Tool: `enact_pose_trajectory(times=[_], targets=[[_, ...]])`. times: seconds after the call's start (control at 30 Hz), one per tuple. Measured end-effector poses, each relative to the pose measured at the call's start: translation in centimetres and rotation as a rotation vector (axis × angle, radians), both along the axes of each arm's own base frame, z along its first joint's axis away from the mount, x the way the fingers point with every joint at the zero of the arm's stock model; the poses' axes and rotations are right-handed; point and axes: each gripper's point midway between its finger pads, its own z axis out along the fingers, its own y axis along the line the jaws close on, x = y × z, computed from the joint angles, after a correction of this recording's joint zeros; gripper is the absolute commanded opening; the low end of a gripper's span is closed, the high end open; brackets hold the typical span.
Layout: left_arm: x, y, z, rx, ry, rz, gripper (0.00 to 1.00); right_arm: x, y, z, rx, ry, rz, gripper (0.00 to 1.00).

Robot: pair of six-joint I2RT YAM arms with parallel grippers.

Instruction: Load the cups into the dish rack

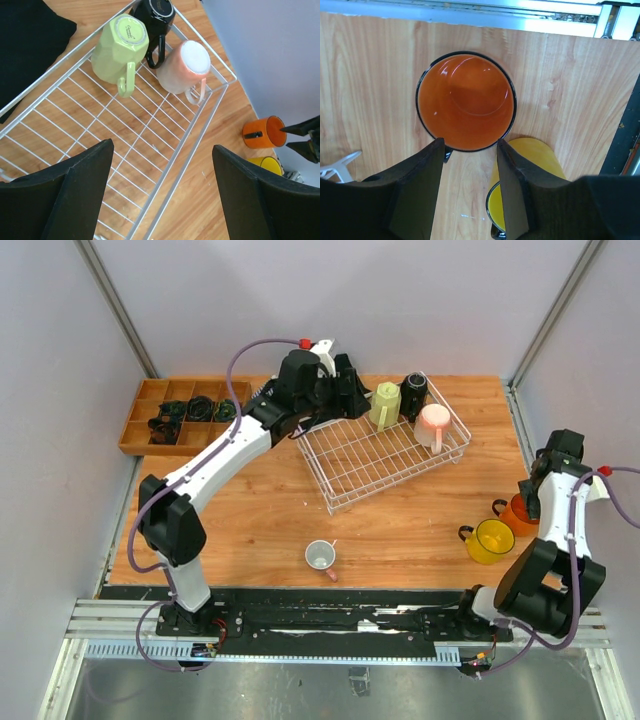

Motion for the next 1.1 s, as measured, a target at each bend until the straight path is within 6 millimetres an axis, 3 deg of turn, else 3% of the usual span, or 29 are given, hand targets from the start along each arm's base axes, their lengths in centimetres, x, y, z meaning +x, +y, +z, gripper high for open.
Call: enact_pose_trajectory(times=[0.33, 0.8, 0.9, 1.0, 1.1], targets=[[-2.1, 0.9, 2.2, -0.032, -0.026, -0.025, 0.84, 0.9, -1.8, -2.5, 0.014, 0.029, -0.062, 0.5], [-2.2, 1.0, 1.8, -0.027, -0.019, -0.026, 0.84, 2.8, -2.3, -5.0, 0.044, 0.04, -0.051, 0.63], [-2.2, 1.0, 1.7, -0.025, -0.018, -0.027, 0.84, 3.3, -2.5, -5.0, 0.048, 0.035, -0.048, 0.6], [-2.1, 0.9, 1.6, -0.02, -0.016, -0.028, 0.84, 3.6, -2.5, -5.3, 0.059, 0.034, -0.042, 0.48], [-2.1, 0.9, 1.3, -0.009, -0.01, -0.03, 0.84, 4.0, -2.2, -5.9, 0.081, 0.037, -0.033, 0.49]])
